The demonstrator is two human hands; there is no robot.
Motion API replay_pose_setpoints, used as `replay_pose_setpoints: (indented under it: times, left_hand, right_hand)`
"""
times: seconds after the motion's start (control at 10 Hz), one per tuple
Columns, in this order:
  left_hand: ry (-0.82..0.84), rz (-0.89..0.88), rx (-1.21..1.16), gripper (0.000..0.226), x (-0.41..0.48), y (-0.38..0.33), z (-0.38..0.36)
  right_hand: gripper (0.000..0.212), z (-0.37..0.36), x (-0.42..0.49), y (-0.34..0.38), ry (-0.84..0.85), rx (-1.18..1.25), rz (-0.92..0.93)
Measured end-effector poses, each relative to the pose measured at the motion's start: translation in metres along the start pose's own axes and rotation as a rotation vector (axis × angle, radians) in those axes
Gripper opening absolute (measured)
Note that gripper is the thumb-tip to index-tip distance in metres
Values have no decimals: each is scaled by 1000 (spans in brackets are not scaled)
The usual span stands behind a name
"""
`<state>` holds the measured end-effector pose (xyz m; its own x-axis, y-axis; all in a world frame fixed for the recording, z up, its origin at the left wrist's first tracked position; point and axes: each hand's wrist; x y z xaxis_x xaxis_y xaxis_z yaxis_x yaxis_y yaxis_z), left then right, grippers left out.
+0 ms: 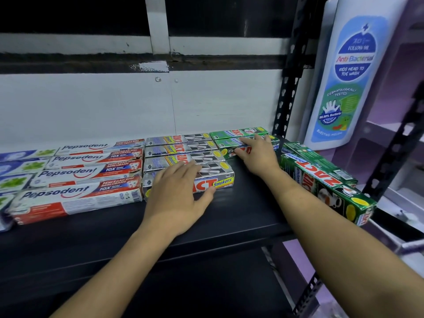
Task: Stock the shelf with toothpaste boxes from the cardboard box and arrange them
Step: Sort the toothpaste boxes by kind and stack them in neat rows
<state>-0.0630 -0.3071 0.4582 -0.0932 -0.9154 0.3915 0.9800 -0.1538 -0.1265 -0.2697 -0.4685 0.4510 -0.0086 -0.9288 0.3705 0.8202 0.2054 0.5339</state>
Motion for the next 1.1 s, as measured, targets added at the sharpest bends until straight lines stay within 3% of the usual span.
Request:
replay_pose_setpoints:
  times: [1.1]
  left_hand:
    - [3, 6, 7, 64, 0, 0, 0]
  right_hand:
    - [52, -3, 5, -6, 8, 50, 17]
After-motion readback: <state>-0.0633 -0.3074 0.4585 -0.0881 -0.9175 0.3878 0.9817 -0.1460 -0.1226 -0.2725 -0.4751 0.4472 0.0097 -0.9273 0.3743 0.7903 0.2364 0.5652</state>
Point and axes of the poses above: each hand's wrist, its own x-axis towards the middle knuckle, its own z-axis out of the back of the hand, y = z × x, and after that the axes turned 4 degrees about x, right-handed
